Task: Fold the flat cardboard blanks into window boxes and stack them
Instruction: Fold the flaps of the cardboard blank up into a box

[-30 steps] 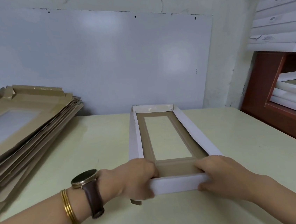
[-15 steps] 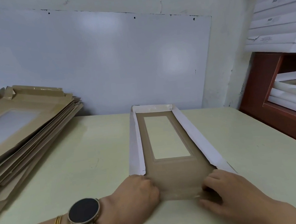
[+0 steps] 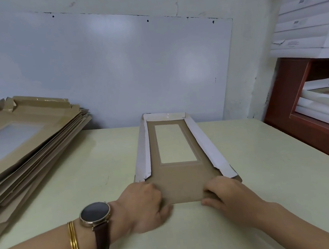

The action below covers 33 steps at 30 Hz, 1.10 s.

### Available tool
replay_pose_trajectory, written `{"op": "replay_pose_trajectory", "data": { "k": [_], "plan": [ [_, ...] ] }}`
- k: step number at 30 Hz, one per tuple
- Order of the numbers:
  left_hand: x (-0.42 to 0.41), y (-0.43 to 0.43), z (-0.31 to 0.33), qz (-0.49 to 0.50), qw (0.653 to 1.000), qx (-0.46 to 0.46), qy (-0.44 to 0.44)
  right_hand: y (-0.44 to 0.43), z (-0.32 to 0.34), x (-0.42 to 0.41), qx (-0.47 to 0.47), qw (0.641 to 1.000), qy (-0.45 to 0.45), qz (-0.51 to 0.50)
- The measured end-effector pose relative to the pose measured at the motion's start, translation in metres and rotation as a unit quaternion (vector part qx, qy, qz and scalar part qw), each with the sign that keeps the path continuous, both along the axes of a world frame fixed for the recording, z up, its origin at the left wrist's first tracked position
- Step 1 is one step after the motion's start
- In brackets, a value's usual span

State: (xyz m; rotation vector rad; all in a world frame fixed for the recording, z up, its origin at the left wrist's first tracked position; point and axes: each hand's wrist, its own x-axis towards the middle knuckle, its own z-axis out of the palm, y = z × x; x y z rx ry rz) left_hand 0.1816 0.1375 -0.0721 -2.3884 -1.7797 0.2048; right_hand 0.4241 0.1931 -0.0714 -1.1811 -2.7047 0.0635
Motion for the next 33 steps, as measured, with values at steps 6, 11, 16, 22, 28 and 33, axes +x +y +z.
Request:
{"op": "replay_pose_trajectory", "data": {
  "k": [6, 11, 16, 22, 28, 33],
  "plan": [
    [-0.01, 0.009, -0.006, 0.03, 0.995, 0.054, -0.073, 0.006, 0.002, -0.013, -0.012, 0.999, 0.014, -0.032],
    [-0.011, 0.016, -0.008, 0.024, 0.992, 0.113, -0.054, 0.017, 0.001, -0.023, 0.003, 0.996, -0.046, -0.074],
    [-0.01, 0.009, -0.02, 0.041, 0.959, 0.257, -0.111, 0.011, -0.005, -0.016, 0.124, 0.987, 0.02, -0.104],
    [-0.014, 0.014, -0.029, 0.181, 0.908, 0.266, -0.267, 0.015, 0.002, -0.004, 0.183, 0.959, 0.038, -0.214],
    [-0.023, 0.014, -0.028, 0.247, 0.885, 0.151, -0.364, 0.02, -0.005, 0.005, 0.066, 0.964, 0.022, -0.257],
    [-0.025, 0.016, -0.024, 0.222, 0.899, 0.113, -0.361, 0.026, -0.006, 0.007, 0.012, 0.974, 0.048, -0.221]
  ]
}}
